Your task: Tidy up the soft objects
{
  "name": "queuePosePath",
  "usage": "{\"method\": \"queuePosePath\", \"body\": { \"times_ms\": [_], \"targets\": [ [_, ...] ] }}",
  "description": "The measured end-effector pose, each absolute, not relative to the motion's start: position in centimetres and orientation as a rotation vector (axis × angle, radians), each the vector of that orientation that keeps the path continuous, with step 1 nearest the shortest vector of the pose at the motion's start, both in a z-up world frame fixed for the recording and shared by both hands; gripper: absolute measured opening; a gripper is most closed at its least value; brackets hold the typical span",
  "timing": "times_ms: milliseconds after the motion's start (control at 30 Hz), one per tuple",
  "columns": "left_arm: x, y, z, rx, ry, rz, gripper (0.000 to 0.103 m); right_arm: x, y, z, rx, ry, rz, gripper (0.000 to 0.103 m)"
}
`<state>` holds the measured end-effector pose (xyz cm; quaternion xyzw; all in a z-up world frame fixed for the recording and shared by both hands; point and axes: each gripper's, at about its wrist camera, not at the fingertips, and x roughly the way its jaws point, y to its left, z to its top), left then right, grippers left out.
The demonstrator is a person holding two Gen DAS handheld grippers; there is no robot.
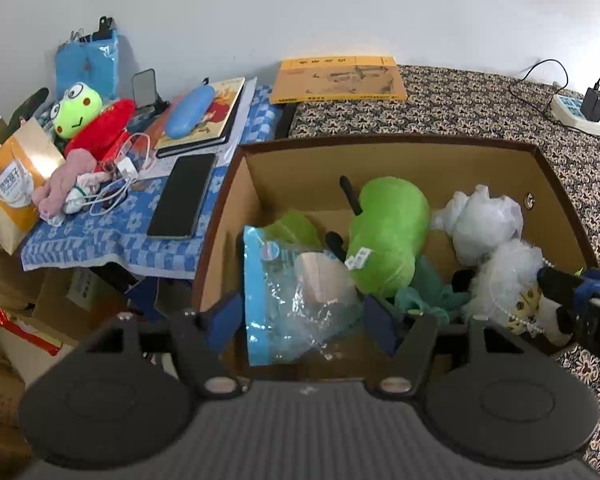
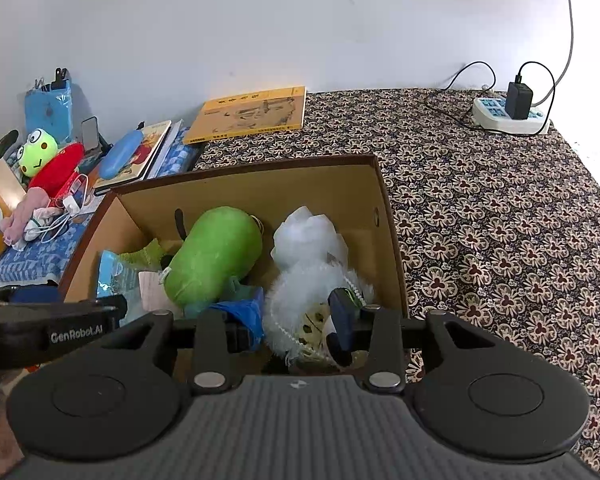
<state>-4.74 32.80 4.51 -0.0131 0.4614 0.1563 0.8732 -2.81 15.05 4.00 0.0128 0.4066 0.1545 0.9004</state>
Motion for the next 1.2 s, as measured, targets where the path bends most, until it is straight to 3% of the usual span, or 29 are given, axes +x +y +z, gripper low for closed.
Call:
{"method": "queuePosePath", "body": {
  "times_ms": [1200],
  "targets": [
    [-4.6, 31.5, 2.8, -0.009, 1.005, 0.359, 0.067, -0.7, 14.0, 2.4, 0.028, 0.859, 0.323, 0.021]
  ]
}}
